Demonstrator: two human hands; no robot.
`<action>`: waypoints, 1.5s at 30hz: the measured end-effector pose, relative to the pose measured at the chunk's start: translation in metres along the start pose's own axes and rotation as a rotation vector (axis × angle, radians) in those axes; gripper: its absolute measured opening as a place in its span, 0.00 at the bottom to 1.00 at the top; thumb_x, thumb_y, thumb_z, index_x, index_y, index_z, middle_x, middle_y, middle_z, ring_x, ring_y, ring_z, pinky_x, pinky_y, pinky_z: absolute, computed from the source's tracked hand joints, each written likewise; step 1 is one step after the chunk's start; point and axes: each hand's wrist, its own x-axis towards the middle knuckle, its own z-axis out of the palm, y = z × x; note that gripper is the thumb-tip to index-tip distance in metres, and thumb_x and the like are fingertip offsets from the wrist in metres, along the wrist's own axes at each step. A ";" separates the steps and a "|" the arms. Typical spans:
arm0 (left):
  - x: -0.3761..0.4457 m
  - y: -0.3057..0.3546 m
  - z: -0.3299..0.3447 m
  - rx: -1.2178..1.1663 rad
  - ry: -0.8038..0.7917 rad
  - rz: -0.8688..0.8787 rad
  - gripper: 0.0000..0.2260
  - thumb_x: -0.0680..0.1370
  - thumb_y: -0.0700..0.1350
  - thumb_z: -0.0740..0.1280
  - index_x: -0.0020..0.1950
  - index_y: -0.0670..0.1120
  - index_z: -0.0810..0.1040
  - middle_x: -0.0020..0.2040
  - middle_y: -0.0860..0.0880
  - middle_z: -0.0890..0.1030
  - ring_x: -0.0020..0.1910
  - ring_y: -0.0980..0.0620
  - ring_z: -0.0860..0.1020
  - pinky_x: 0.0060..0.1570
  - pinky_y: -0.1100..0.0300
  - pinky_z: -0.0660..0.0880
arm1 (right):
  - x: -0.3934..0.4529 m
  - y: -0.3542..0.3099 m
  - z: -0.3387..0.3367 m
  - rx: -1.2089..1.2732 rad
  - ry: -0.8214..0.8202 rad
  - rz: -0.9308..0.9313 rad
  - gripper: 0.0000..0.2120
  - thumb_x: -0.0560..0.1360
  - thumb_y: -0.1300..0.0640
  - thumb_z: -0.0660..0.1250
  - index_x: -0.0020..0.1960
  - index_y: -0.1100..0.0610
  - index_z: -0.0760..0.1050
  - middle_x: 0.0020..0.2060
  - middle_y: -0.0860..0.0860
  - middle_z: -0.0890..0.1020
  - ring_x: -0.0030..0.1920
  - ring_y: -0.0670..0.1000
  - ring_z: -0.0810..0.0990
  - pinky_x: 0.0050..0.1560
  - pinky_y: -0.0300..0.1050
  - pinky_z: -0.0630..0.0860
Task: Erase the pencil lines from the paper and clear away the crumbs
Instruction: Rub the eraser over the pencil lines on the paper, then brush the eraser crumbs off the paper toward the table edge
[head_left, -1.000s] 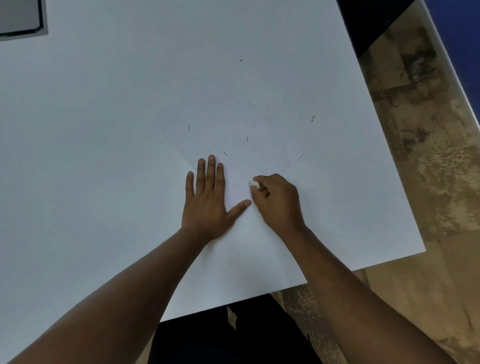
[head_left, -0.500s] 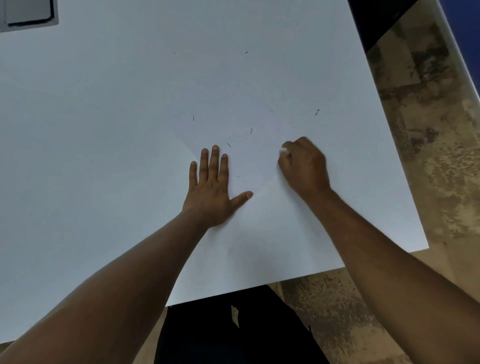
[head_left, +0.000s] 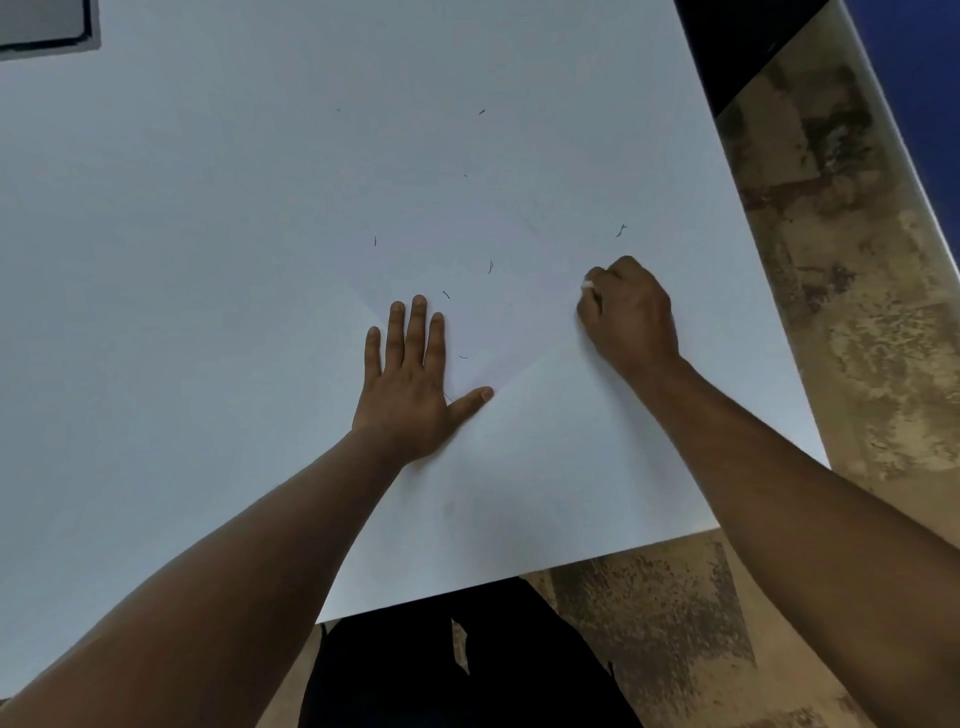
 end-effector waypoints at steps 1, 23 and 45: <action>0.000 0.000 0.001 -0.004 0.000 0.002 0.48 0.75 0.77 0.39 0.83 0.45 0.34 0.78 0.50 0.24 0.79 0.47 0.26 0.78 0.44 0.32 | -0.001 -0.003 0.000 0.033 -0.003 0.010 0.09 0.74 0.62 0.62 0.42 0.62 0.80 0.38 0.57 0.76 0.36 0.58 0.77 0.35 0.46 0.74; 0.001 -0.004 -0.002 -0.027 -0.033 0.029 0.47 0.75 0.77 0.39 0.81 0.46 0.31 0.78 0.48 0.23 0.77 0.47 0.23 0.78 0.44 0.30 | 0.006 -0.025 -0.018 0.488 -0.234 0.356 0.08 0.77 0.54 0.69 0.50 0.57 0.84 0.39 0.49 0.83 0.43 0.49 0.80 0.51 0.43 0.76; -0.040 0.085 -0.119 -0.893 0.293 -0.061 0.18 0.85 0.52 0.63 0.72 0.48 0.78 0.59 0.49 0.83 0.55 0.55 0.79 0.55 0.63 0.70 | -0.048 -0.120 -0.101 1.193 -0.241 0.560 0.12 0.81 0.60 0.64 0.62 0.56 0.81 0.51 0.51 0.86 0.50 0.49 0.85 0.42 0.40 0.80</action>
